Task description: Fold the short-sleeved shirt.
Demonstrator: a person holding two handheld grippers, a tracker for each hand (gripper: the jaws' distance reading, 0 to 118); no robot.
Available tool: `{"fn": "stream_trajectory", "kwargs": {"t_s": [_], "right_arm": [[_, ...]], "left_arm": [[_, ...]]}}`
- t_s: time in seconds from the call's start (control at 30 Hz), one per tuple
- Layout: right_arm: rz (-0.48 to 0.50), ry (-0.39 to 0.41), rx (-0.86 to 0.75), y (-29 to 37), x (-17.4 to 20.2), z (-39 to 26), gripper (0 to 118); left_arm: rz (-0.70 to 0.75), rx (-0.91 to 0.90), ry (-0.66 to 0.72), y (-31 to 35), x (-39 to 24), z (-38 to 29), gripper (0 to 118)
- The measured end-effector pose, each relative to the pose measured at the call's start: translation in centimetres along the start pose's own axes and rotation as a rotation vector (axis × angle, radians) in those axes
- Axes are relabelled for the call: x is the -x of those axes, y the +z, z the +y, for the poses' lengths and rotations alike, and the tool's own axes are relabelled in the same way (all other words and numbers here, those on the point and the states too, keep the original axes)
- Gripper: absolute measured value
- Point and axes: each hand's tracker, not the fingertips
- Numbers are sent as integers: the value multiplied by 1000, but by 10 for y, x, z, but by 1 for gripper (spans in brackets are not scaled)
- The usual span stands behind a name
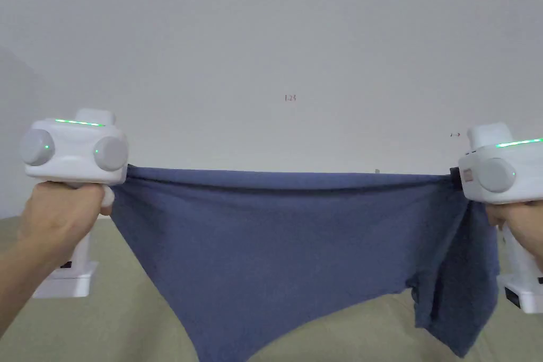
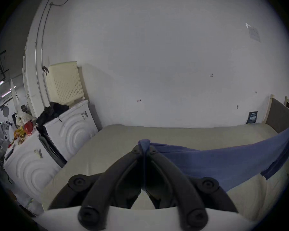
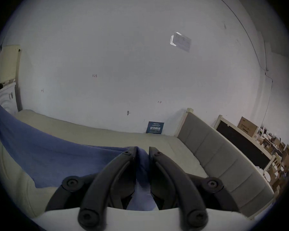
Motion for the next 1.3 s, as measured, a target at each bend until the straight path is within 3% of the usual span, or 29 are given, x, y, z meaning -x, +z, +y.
{"fn": "stream_trajectory", "kwargs": {"t_s": [0.2,0.37,0.6,1.03,1.3], "right_arm": [[24,36,101,-30,21,-79,16],[56,-21,226,-29,20,-147,16],[107,-74,251,57,-9,-211,16],[175,-36,335,238,-52,-340,15],[159,-24,450,236,-49,-400,16]], "left_arm": [[-8,107,-76,-35,-18,-79,3],[-56,192,-76,-32,-14,-143,3],[-121,243,-41,41,24,-204,3],[-237,337,-100,213,96,-330,3],[-264,470,-48,217,103,-384,3]]}}
